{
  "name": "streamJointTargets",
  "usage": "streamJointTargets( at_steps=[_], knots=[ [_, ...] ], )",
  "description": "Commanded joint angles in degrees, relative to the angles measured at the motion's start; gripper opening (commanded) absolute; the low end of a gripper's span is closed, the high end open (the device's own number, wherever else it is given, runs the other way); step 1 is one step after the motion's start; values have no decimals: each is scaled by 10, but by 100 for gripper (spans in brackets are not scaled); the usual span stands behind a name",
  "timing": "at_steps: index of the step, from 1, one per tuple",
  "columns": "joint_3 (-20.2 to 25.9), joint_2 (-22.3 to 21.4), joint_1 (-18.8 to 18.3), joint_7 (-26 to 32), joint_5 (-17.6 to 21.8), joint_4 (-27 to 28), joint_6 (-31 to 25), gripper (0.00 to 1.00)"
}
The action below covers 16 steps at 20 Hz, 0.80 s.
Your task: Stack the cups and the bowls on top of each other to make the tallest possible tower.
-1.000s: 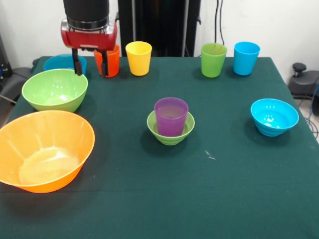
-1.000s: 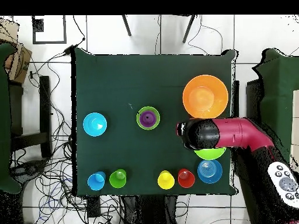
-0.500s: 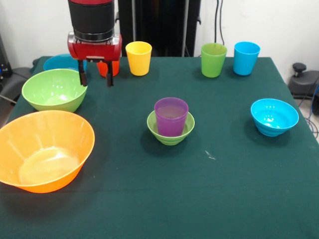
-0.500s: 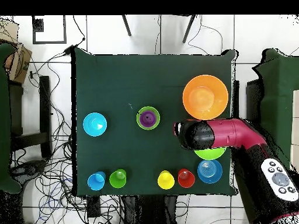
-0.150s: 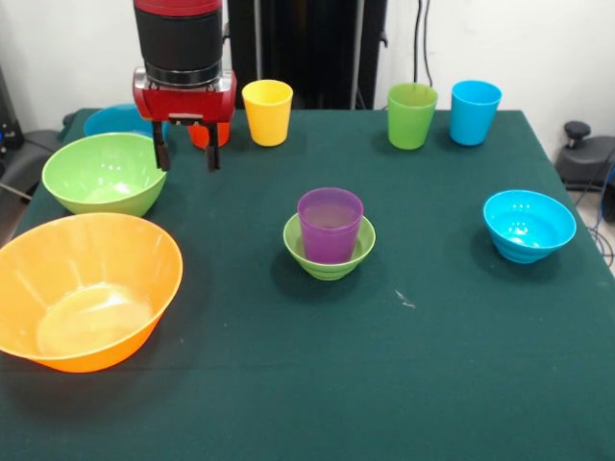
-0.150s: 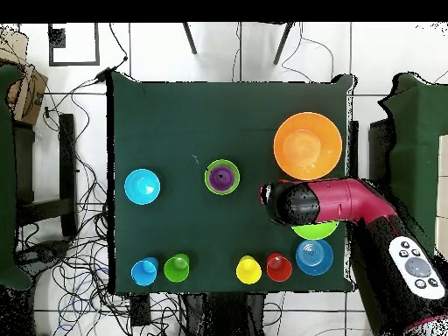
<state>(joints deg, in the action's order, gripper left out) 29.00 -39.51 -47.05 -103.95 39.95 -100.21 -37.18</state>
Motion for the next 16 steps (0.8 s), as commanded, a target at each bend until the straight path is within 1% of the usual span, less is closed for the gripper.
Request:
streamJointTargets(
  at_steps=[1, 4, 11, 13, 16],
  knots=[
    [21, 19, -15, 116, 27, 8, -22, 100],
    [25, 22, -26, 127, 25, 3, -29, 100],
    [27, 34, -47, 134, 39, -3, -16, 100],
    [20, 33, -45, 117, 48, -16, 0, 100],
    [6, 41, -31, 78, 63, -23, 28, 100]
  ],
)
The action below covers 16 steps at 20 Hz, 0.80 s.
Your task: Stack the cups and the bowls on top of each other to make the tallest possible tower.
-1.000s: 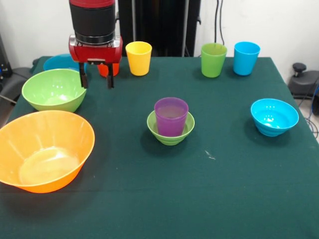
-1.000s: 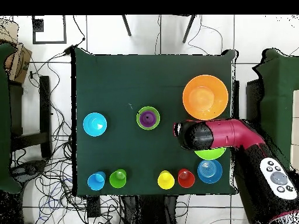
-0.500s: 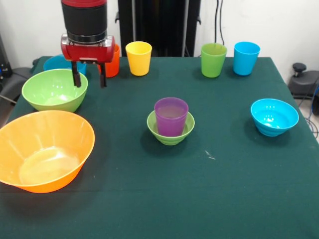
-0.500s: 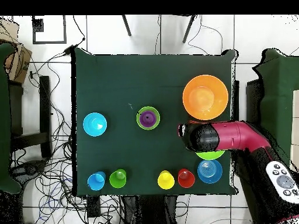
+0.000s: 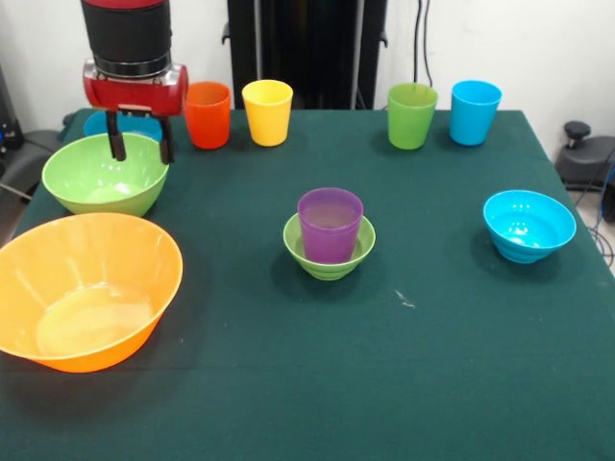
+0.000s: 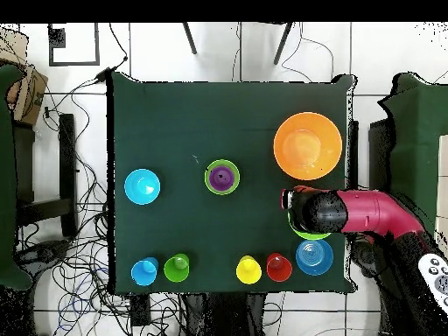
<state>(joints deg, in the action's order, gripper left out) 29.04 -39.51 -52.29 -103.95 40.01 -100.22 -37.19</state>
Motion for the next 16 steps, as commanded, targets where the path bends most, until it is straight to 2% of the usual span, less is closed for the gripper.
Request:
streamJointTargets(
  at_steps=[1, 8, 13, 16],
  knots=[
    [2, 44, 25, 70, 66, -23, 32, 100],
    [-3, 37, 34, 43, 73, -36, 44, 100],
    [-14, 54, 49, 8, 81, -42, 78, 100],
    [-18, 55, 52, 8, 79, -46, 86, 100]
  ],
)
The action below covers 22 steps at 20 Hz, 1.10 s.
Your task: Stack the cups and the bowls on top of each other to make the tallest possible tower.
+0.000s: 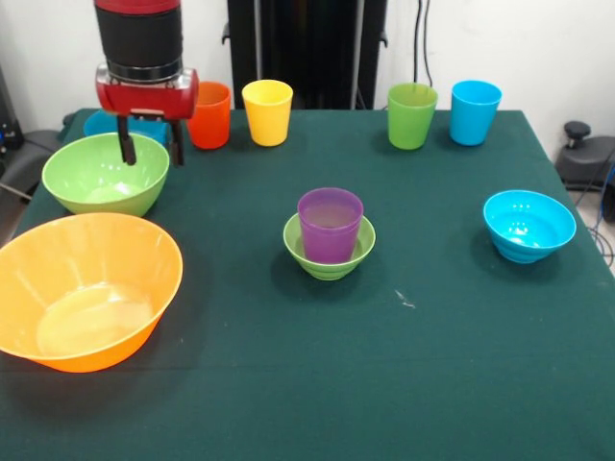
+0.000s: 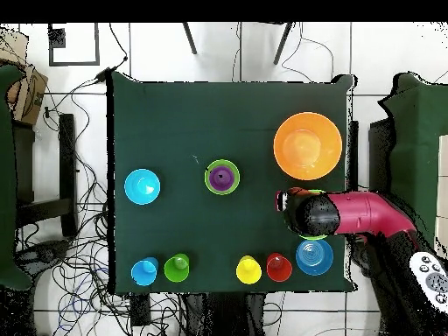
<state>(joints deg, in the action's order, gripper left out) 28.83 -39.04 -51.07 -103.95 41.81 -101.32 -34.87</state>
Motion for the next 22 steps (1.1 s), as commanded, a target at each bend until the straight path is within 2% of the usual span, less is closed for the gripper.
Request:
streamJointTargets(
  at_steps=[1, 13, 17, 22],
  knots=[
    [-17, 52, 41, 9, 60, -33, 65, 100],
    [-34, 92, 42, 27, 68, -1, 92, 100],
    [-32, 80, 36, 37, 61, -10, 83, 100],
    [-15, 20, 15, 62, 35, -45, 44, 100]
  ],
)
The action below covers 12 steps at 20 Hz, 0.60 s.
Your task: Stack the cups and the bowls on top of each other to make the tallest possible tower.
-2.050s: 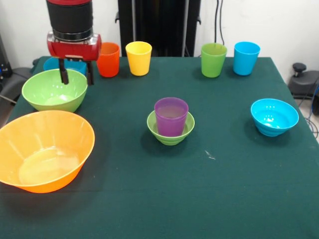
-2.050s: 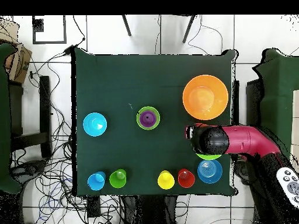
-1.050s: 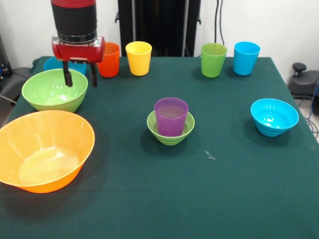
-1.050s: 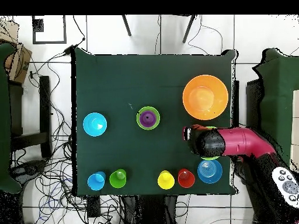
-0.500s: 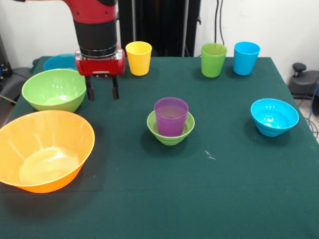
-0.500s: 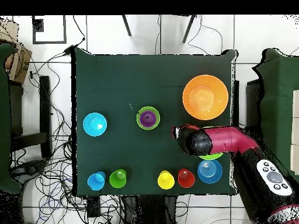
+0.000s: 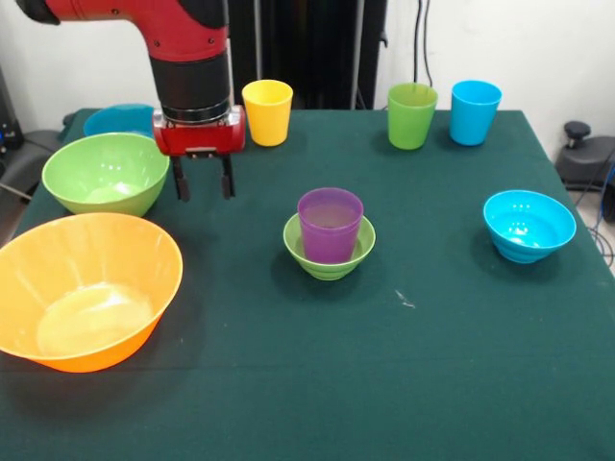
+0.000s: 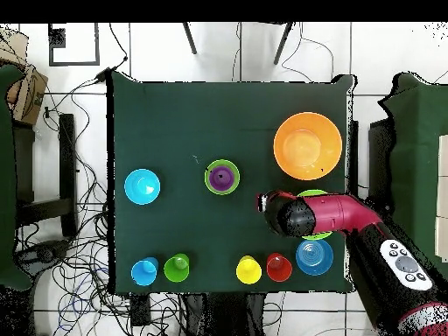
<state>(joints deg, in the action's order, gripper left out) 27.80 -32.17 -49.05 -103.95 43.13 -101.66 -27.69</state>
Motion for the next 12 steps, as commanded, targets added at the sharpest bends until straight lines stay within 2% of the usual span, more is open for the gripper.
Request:
streamJointTargets(
  at_steps=[1, 12],
  knots=[
    [-1, -59, -8, 67, 16, -47, -36, 100],
    [9, -96, -15, 60, -4, -89, -51, 100]
  ],
)
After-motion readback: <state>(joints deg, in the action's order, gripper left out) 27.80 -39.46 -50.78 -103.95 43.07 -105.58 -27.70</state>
